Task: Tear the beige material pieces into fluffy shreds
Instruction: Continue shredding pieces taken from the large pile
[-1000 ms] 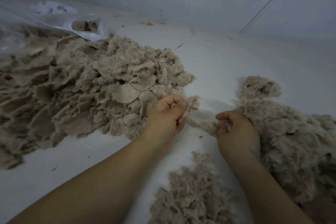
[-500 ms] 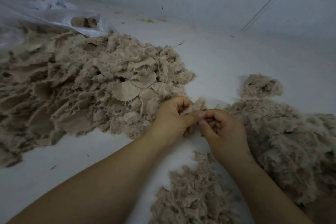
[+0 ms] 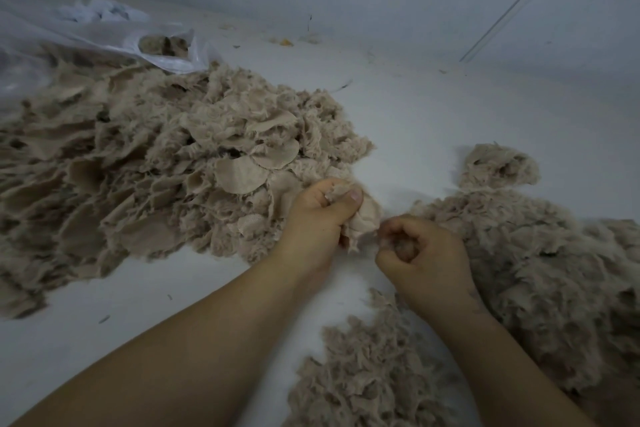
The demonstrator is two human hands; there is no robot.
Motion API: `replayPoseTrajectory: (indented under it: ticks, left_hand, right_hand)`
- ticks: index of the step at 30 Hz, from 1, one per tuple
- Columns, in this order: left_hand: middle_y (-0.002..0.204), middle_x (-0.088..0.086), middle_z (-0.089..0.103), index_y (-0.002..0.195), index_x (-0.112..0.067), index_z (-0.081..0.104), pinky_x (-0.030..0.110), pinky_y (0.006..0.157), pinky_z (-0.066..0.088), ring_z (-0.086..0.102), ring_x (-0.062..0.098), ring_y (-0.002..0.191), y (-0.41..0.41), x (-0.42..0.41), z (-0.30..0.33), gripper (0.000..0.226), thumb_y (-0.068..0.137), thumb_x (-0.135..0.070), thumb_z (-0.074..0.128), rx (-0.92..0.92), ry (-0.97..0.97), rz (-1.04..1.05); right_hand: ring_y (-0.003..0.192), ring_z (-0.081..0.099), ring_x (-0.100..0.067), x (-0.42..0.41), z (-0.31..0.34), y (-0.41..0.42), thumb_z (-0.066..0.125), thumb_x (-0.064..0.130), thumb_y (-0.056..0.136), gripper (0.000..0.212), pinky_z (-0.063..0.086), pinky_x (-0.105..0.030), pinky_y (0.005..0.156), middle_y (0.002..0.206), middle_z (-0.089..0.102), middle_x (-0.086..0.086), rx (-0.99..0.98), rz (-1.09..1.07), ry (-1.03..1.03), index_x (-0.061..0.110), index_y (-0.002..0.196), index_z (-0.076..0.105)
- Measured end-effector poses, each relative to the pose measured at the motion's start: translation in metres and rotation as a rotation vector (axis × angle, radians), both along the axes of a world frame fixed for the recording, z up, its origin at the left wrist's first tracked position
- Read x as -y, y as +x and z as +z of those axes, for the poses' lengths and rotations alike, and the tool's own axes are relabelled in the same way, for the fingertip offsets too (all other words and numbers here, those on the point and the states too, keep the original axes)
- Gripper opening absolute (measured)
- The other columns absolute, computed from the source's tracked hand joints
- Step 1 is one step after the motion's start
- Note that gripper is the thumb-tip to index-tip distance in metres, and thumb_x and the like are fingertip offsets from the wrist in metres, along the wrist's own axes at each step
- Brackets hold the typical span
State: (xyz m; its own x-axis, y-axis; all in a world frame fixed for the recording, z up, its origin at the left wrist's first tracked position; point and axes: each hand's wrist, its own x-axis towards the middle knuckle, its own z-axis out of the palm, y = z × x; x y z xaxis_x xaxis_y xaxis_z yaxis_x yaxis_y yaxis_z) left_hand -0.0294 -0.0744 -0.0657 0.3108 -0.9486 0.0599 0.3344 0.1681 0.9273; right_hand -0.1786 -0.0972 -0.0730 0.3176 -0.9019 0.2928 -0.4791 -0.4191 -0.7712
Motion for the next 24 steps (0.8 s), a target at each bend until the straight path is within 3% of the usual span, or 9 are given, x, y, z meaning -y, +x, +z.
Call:
replayPoseTrajectory:
  ticks: [2,5,8,11,13,16,20,24]
  left_hand:
    - [0.067,0.006,0.06,0.086,-0.004,0.058,0.019,0.047,0.044,0.056,0.009,0.052,-0.001,-0.001,0.001,0.013,0.098,-0.005,0.052,0.046,0.017,-0.06]
    - [0.069,0.007,0.06,0.083,-0.007,0.059,0.025,0.054,0.046,0.056,0.013,0.058,-0.001,-0.001,0.002,0.017,0.098,-0.006,0.052,0.174,0.042,-0.148]
    - [0.066,0.013,0.055,0.081,-0.007,0.057,0.029,0.05,0.04,0.049,0.018,0.052,-0.003,-0.001,0.003,0.021,0.1,-0.013,0.052,0.241,0.047,-0.168]
    - [0.066,0.013,0.061,0.091,-0.011,0.056,0.023,0.039,0.037,0.048,0.02,0.043,-0.001,-0.001,0.003,0.015,0.093,-0.022,0.064,0.269,0.081,-0.189]
    - [0.06,0.01,0.061,0.091,-0.011,0.053,0.02,0.037,0.037,0.049,0.019,0.039,0.001,-0.001,0.002,0.018,0.088,-0.014,0.07,0.31,0.108,-0.233]
    - [0.056,0.008,0.062,0.09,-0.009,0.049,0.02,0.036,0.038,0.05,0.018,0.038,0.004,0.0,0.003,0.022,0.086,-0.002,0.069,0.194,0.151,-0.277]
    - [0.059,0.017,0.058,0.089,-0.006,0.05,0.019,0.033,0.037,0.048,0.017,0.031,0.008,0.0,0.001,0.031,0.075,-0.01,0.077,0.187,0.141,-0.292]
    - [0.056,0.017,0.056,0.078,-0.01,0.052,0.016,0.032,0.033,0.047,0.017,0.029,0.011,0.001,0.002,0.025,0.073,-0.004,0.076,0.181,0.123,-0.323]
  right_hand:
    - [0.046,0.053,-0.001,-0.004,0.005,0.0,0.063,0.023,0.077,0.028,0.042,-0.014,0.045,0.059,0.062,0.02,0.14,0.016,0.029,0.05,0.083,0.063]
    - [0.046,0.054,-0.002,-0.005,0.008,0.0,0.061,0.038,0.088,0.013,0.043,-0.017,0.045,0.054,0.061,0.016,0.285,0.053,0.079,0.033,0.081,0.071]
    - [0.044,0.056,-0.007,-0.007,0.009,0.002,0.071,0.029,0.092,0.023,0.049,-0.029,0.047,0.056,0.066,0.002,0.261,0.039,0.093,0.024,0.069,0.071]
    - [0.043,0.057,-0.006,-0.005,0.009,0.001,0.07,0.025,0.092,0.028,0.051,-0.024,0.047,0.05,0.063,0.002,0.325,-0.019,0.158,0.022,0.065,0.071]
    - [0.042,0.056,-0.007,-0.002,0.008,-0.002,0.069,0.024,0.094,0.028,0.049,-0.023,0.047,0.048,0.062,0.001,0.362,-0.068,0.184,0.025,0.067,0.073]
    - [0.042,0.055,-0.007,-0.001,0.008,-0.002,0.066,0.019,0.096,0.031,0.046,-0.022,0.047,0.047,0.061,0.0,0.373,-0.081,0.191,0.031,0.068,0.074]
    - [0.043,0.056,-0.002,-0.003,0.01,0.001,0.066,0.014,0.095,0.041,0.046,-0.015,0.046,0.048,0.063,0.005,0.46,-0.046,0.227,0.04,0.065,0.075]
    - [0.047,0.055,-0.008,-0.001,0.009,-0.001,0.066,0.018,0.095,0.035,0.047,-0.028,0.051,0.053,0.065,0.001,0.481,-0.084,0.23,0.039,0.068,0.075]
